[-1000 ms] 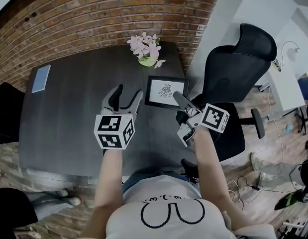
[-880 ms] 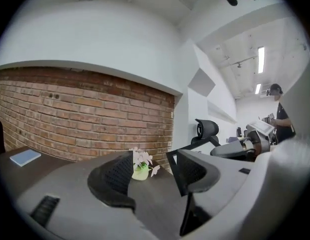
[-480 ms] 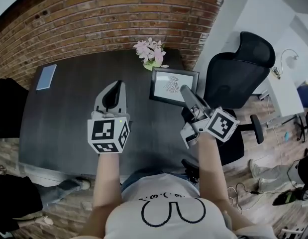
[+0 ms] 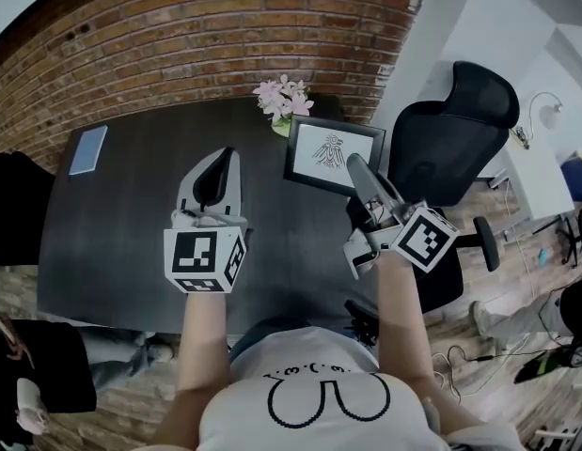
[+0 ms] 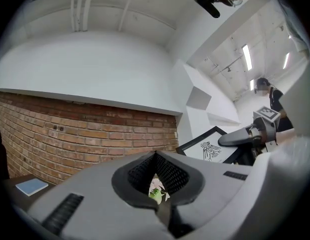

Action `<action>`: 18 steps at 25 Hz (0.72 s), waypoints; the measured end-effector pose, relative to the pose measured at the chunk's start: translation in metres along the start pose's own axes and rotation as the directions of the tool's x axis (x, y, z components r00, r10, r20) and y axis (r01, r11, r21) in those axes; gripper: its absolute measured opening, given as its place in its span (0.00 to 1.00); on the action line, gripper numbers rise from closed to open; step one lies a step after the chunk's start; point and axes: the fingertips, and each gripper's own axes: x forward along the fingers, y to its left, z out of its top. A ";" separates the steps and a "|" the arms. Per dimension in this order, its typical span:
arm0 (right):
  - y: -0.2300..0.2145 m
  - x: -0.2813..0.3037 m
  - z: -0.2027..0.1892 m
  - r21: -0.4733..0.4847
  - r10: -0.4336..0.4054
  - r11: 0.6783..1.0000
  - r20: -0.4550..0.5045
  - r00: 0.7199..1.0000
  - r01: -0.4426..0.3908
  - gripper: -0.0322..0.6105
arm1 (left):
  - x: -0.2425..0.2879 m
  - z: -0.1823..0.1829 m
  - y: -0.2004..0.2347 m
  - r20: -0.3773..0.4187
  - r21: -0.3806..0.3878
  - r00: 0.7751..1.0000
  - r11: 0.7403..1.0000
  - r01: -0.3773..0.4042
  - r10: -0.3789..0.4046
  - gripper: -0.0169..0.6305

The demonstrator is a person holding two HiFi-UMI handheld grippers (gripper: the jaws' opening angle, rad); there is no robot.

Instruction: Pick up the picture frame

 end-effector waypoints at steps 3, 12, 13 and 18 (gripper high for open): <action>0.004 0.000 0.001 -0.018 0.003 1.000 0.010 1.000 -0.003 0.08 | -0.002 0.006 0.001 0.027 0.006 1.000 1.000 0.003 -0.003 0.02; 0.004 0.001 0.001 -0.031 0.001 1.000 0.006 1.000 -0.001 0.08 | 0.003 0.006 -0.006 0.028 0.014 0.999 1.000 0.028 -0.028 0.02; 0.004 0.001 0.001 -0.032 0.000 0.999 0.005 1.000 0.000 0.08 | 0.003 0.006 -0.007 0.026 0.013 0.999 0.999 0.030 -0.030 0.02; 0.002 0.001 0.000 -0.034 -0.012 0.999 0.000 1.000 0.012 0.08 | 0.005 0.005 -0.010 0.023 0.012 0.999 0.999 0.042 -0.042 0.02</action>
